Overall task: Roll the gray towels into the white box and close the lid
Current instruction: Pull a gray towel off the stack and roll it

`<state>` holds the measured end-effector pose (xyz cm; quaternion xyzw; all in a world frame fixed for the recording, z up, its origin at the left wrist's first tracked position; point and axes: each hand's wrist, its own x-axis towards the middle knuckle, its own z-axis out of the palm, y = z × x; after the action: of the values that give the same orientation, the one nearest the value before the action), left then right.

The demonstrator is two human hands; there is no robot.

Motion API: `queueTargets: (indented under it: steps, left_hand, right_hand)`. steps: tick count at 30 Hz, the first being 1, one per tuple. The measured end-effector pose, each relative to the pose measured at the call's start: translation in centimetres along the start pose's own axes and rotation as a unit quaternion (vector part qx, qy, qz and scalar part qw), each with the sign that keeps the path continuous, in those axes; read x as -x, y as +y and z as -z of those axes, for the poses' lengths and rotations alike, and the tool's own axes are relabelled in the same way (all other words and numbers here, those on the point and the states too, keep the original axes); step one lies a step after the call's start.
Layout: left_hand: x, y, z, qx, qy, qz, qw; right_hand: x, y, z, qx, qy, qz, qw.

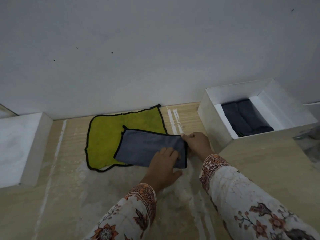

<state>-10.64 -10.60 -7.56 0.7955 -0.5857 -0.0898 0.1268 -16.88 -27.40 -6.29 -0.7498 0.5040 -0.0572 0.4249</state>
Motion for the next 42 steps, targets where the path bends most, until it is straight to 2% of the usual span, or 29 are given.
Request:
queueTargets:
  steps: [5, 9, 13, 17, 21, 27, 29, 33, 36, 40, 42]
  left_hand:
    - [0.1, 1.6, -1.5, -0.046, -0.041, 0.062, 0.996]
    - [-0.6, 2.5, -1.2, -0.029, -0.013, 0.097, 0.995]
    - [-0.6, 1.3, -0.6, 0.053, 0.02, 0.093, 0.994]
    - [0.6, 0.1, 0.2, 0.126, 0.044, 0.073, 0.988]
    - [1.6, -0.5, 1.5, 0.254, 0.061, 0.157, 0.953]
    - [2.3, -3.0, 3.1, 0.35, 0.072, 0.268, 0.895]
    - [2.7, -3.9, 3.3, 0.345, 0.081, 0.28, 0.892]
    - [3.5, -5.2, 3.3, 0.274, 0.051, 0.27, 0.922]
    - [3.5, -5.2, 3.3, 0.238, 0.028, 0.264, 0.934]
    - [3.2, -5.1, 3.3, 0.205, 0.005, 0.266, 0.942]
    - [3.3, -5.1, 3.4, 0.188, -0.011, 0.283, 0.941]
  right_hand:
    - [0.0, 0.6, 0.5, 0.037, -0.042, -0.004, 0.998]
    - [-0.4, 0.7, 0.7, 0.023, -0.051, -0.009, 0.998]
    - [-0.6, 0.6, 0.6, -0.02, -0.062, -0.012, 0.998]
    - [-0.6, -0.4, 0.1, -0.075, -0.033, -0.009, 0.997]
    - [-0.2, -2.7, -1.0, -0.098, -0.036, 0.036, 0.994]
    - [-0.4, -5.1, -3.4, -0.115, -0.069, 0.061, 0.989]
    - [-0.6, -5.4, -4.1, -0.121, -0.074, 0.059, 0.988]
    - [-0.9, -5.2, -5.2, -0.075, -0.1, 0.053, 0.991]
    - [-0.7, -4.9, -5.5, -0.099, -0.098, 0.039, 0.989]
    - [-0.1, -4.7, -5.0, -0.017, -0.037, 0.164, 0.986]
    - [-0.2, -4.5, -5.0, 0.046, -0.067, 0.198, 0.977]
